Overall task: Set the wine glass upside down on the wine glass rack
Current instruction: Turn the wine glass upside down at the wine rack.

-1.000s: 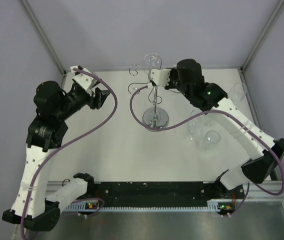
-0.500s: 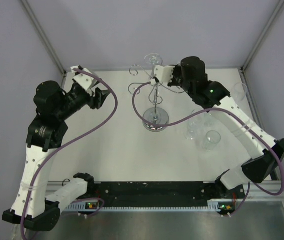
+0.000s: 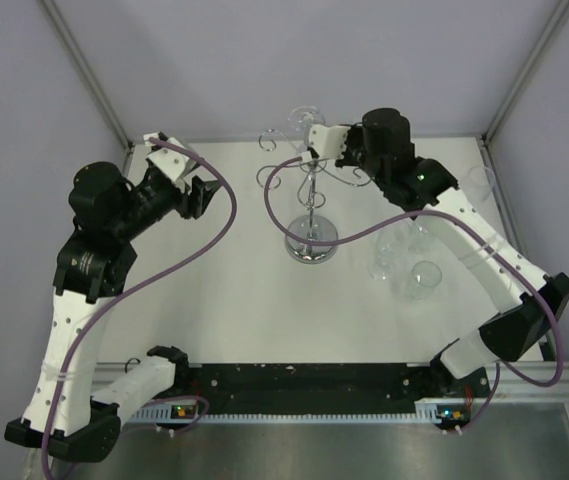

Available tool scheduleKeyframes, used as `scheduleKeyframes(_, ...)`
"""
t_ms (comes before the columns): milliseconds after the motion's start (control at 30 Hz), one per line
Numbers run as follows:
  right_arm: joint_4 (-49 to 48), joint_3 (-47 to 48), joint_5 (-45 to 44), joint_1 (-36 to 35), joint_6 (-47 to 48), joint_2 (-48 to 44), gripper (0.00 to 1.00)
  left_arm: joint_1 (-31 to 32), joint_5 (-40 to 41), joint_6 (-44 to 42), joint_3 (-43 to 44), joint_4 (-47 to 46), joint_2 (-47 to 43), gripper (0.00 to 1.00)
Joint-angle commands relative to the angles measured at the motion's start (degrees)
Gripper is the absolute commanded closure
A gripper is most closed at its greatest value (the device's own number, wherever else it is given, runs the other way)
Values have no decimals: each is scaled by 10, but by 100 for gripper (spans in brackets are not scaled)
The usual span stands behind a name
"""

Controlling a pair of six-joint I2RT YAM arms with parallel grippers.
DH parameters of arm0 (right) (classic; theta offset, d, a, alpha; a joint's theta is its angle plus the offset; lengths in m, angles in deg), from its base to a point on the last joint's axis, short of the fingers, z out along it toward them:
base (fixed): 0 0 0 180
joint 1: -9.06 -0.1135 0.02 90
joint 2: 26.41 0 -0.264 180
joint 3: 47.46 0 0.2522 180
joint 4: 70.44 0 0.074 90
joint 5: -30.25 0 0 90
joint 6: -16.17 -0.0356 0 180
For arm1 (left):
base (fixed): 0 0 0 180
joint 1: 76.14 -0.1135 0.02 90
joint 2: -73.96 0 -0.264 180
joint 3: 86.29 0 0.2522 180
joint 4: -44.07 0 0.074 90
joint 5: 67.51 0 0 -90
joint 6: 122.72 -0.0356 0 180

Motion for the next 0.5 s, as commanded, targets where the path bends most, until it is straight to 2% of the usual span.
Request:
scheduleKeyframes(0, -67, 46, 1, 6, -1, -1, 100, 2, 4, -5, -3, -15, -6, 42)
scheduleKeyframes(467, -73, 40, 8, 5, -3, 13, 100, 2, 2, -8, -7, -15, -4, 42)
